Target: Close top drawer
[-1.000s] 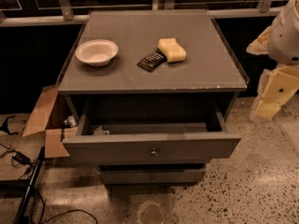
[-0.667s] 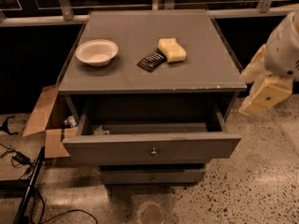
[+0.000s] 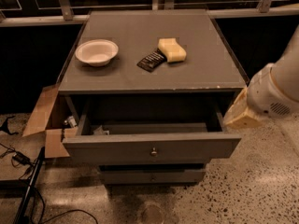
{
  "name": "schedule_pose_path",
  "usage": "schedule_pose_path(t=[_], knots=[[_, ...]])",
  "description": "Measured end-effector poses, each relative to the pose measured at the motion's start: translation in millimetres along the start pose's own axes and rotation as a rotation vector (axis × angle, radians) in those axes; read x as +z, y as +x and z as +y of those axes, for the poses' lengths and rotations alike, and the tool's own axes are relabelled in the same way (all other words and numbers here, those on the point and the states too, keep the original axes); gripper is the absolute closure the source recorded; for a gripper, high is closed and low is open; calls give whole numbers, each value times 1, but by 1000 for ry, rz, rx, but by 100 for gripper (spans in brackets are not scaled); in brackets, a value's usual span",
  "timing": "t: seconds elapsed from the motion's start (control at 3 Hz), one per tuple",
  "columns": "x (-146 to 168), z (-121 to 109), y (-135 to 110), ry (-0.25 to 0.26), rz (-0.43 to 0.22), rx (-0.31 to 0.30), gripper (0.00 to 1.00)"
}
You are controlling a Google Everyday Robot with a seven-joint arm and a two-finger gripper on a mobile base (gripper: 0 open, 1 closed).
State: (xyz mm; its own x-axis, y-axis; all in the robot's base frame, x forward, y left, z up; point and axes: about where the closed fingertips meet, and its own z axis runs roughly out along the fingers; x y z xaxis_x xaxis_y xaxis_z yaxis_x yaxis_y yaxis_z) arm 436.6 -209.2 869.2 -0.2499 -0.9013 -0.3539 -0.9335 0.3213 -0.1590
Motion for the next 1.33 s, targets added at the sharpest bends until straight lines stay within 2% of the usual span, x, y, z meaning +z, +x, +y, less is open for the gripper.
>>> schedule_pose_path(t=[0.33,0.67,1.0,1.33], knots=[[51,10,7,-60,-62,19,100],[104,19,11,-134,-153,62,100],[104,20,11,-135,-153,62,100],[126,29,27,-123,-139,51,100]])
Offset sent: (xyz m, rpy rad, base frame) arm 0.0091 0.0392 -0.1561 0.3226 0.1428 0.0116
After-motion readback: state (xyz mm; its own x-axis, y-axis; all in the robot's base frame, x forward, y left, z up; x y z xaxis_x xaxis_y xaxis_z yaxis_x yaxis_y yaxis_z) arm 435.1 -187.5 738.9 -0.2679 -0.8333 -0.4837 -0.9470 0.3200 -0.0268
